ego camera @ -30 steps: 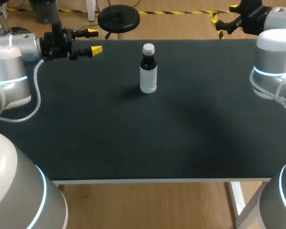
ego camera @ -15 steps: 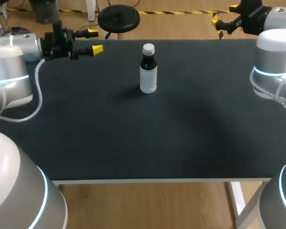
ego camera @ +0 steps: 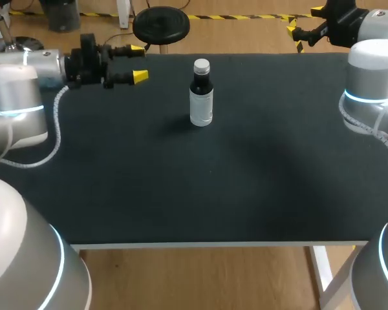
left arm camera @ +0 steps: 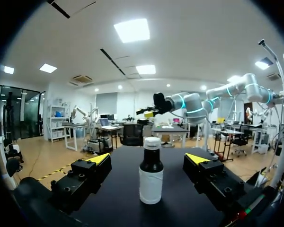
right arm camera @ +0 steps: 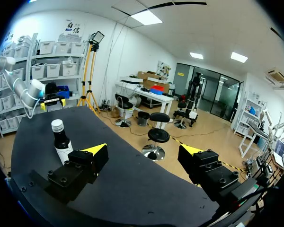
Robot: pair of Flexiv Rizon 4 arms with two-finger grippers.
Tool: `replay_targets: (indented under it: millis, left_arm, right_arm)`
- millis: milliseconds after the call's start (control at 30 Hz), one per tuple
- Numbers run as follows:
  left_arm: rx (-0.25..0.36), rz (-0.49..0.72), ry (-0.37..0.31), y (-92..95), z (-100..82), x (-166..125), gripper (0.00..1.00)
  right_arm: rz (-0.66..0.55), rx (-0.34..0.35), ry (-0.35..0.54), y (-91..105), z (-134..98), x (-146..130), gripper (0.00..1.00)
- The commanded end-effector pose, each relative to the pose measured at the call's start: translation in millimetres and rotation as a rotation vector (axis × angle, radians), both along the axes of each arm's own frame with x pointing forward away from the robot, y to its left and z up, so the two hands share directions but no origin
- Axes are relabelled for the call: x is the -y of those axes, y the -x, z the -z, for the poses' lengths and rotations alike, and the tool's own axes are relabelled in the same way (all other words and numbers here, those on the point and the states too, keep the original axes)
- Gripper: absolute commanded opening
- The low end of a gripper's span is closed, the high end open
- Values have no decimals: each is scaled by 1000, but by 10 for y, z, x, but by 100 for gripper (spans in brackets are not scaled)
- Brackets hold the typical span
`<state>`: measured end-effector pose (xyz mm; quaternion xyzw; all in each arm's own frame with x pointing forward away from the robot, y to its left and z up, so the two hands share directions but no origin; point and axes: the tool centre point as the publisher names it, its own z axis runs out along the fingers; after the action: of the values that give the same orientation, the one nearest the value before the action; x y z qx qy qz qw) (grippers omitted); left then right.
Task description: Unscrew the bottle cap
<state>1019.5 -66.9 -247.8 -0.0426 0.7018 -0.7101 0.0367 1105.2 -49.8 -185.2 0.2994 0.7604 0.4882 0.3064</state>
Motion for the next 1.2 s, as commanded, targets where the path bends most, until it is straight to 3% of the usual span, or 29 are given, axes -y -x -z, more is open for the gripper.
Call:
replay_targets:
  millis: [33, 367, 1200]
  left_arm:
    - [-8, 63, 30, -85, 216, 178, 100]
    - [-28, 174, 29, -47, 402, 557, 100]
    - [-26, 307, 33, -60, 452, 1111, 100]
  right_arm:
    - [0, 0, 0, 3, -1, 2, 100]
    - [0, 0, 0, 3, -1, 2, 100]
    - [0, 0, 0, 3, -1, 2, 100]
